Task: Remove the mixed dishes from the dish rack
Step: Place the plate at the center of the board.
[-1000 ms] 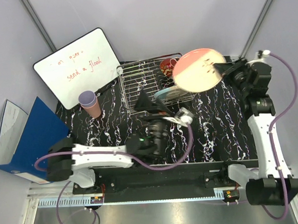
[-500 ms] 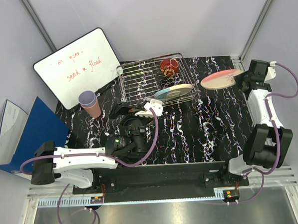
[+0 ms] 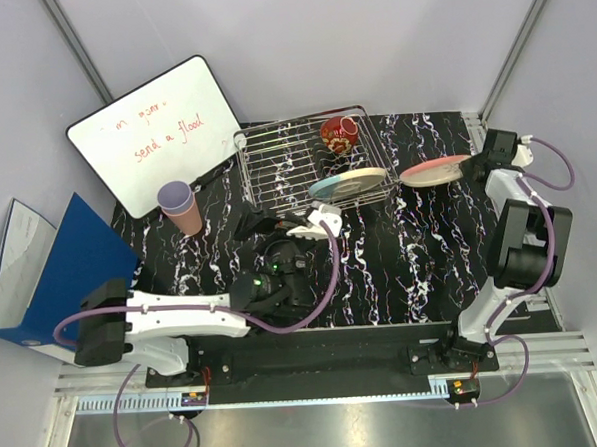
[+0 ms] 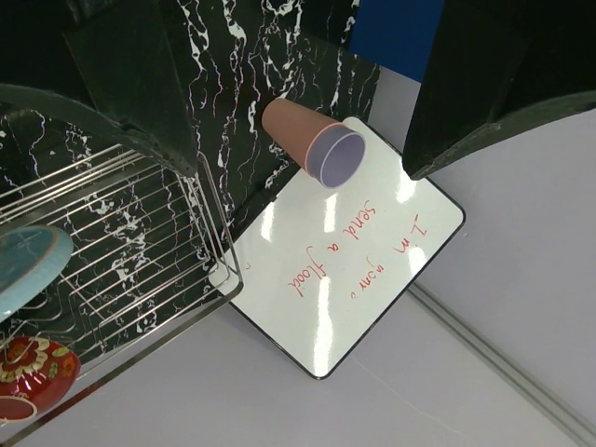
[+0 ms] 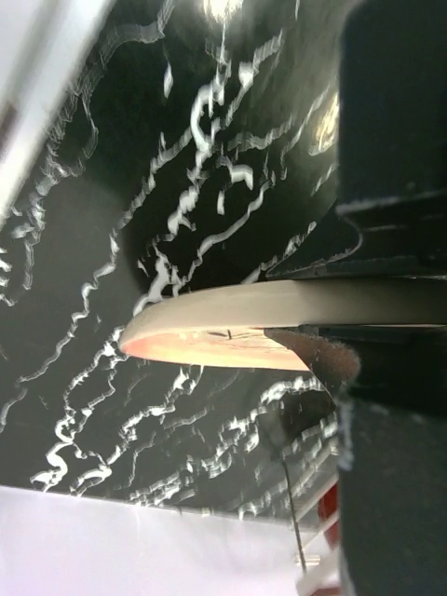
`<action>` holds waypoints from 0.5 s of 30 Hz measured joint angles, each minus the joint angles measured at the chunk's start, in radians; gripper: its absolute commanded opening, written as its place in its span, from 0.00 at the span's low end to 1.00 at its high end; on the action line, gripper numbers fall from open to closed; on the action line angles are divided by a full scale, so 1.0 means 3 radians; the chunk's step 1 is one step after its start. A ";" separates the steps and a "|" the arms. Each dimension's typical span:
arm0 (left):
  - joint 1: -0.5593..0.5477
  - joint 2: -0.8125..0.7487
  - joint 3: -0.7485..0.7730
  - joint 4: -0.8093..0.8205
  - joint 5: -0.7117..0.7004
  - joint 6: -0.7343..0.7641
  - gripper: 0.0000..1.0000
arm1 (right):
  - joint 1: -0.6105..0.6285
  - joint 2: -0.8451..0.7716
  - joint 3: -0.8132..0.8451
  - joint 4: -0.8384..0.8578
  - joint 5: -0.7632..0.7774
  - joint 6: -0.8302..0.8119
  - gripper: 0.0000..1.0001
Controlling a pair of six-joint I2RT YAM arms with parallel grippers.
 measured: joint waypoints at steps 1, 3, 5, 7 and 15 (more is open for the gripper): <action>0.0000 0.0047 0.0000 -0.0003 0.0000 0.0001 0.99 | 0.0000 0.0061 0.0003 0.0004 -0.0006 0.0014 0.00; 0.0000 0.0148 0.0009 -0.0005 -0.0006 0.0013 0.99 | -0.0011 0.0169 0.0058 0.0067 -0.0094 0.0085 0.00; 0.0000 0.0231 0.0038 -0.0006 -0.0008 0.0027 0.99 | -0.0011 0.0264 0.0161 0.0088 -0.0126 0.0092 0.00; 0.0000 0.0299 0.0079 -0.0006 -0.0014 0.0048 0.99 | -0.0011 0.0370 0.0263 0.0089 -0.0155 0.0104 0.00; 0.0000 0.0477 0.0244 -0.0006 -0.0017 0.0161 0.99 | -0.0019 0.1017 0.0982 -0.0020 -0.0459 0.0189 0.00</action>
